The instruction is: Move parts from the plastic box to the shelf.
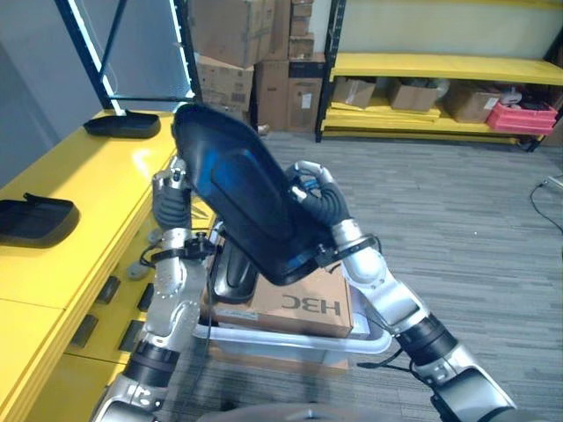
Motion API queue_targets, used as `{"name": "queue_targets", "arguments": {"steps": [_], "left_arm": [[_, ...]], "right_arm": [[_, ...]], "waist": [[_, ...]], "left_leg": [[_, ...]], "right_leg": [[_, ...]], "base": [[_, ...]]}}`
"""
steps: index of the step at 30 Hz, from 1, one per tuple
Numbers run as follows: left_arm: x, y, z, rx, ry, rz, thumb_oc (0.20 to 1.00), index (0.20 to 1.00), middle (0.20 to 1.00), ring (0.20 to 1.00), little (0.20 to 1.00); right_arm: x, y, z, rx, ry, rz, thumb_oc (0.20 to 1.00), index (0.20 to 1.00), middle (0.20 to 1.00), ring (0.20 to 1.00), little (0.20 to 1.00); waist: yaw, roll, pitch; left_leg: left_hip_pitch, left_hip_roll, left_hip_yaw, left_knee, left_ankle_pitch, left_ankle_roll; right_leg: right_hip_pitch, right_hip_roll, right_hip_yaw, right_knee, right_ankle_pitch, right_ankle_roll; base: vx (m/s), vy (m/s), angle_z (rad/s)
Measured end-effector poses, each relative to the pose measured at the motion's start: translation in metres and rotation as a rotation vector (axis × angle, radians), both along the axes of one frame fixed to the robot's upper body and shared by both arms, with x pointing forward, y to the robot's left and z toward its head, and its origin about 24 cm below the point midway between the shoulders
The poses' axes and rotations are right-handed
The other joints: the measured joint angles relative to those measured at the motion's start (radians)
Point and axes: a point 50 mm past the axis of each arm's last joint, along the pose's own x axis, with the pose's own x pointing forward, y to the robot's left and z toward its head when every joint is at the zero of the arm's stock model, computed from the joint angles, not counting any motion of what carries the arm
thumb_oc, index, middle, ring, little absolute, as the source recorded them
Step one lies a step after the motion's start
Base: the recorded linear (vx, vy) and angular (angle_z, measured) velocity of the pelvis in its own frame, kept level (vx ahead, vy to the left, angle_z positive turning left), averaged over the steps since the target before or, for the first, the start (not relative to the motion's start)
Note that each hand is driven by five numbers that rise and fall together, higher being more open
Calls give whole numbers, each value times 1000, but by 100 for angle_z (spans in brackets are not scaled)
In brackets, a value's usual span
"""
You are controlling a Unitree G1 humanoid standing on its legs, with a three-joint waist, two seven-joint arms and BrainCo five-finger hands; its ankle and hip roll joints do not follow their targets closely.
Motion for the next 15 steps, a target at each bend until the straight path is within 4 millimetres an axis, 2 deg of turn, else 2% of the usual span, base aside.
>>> {"name": "queue_targets", "arguments": {"steps": [1,2,6,7,10,11,15], "left_arm": [[0,1,1,17,-7,3,482,482,482,482,482],[0,1,2,34,-12,5,1000,1000,1000,1000,1000],[-4,9,14,186,-79,70,1000,1000,1000,1000,1000],[-5,12,15,270,-89,109,1000,1000,1000,1000,1000],[-5,15,17,348,-98,161,1000,1000,1000,1000,1000],[-5,18,18,426,-105,193,1000,1000,1000,1000,1000],[-5,20,18,537,-103,224,1000,1000,1000,1000,1000]], "right_arm": [[-1,0,0,6,0,2,200,200,200,200,200],[-1,-1,-1,10,0,1,200,200,200,200,200],[-2,-8,-1,-15,-19,-9,200,200,200,200,200],[-3,-14,-3,-36,-33,-38,200,200,200,200,200],[-3,-23,-3,-83,-61,-88,200,200,200,200,200],[-3,-36,-2,-122,-85,-151,200,200,200,200,200],[-1,-74,6,-162,-138,-322,200,200,200,200,200]], "waist": [[0,2,0],[0,3,0],[2,5,1],[3,7,2],[10,10,3],[15,12,5],[24,17,7]], "left_leg": [[0,0,0,0,0,0],[0,0,0,0,0,0],[0,0,-8,0,0,0],[1,0,-14,0,0,0],[2,0,-18,0,0,0],[1,0,-21,0,0,0],[1,0,-25,0,0,0]], "right_leg": [[0,0,0,0,0,0],[0,0,0,0,0,0],[3,0,-2,0,-1,-1],[9,0,-6,0,-4,0],[10,0,-9,0,-5,0],[12,0,-14,0,-6,-1],[15,0,-21,0,-9,-1]], "base": [[0,0,0],[0,0,0],[-1,2,4],[3,-1,10],[2,-3,6],[2,-6,7],[2,-8,4]]}}
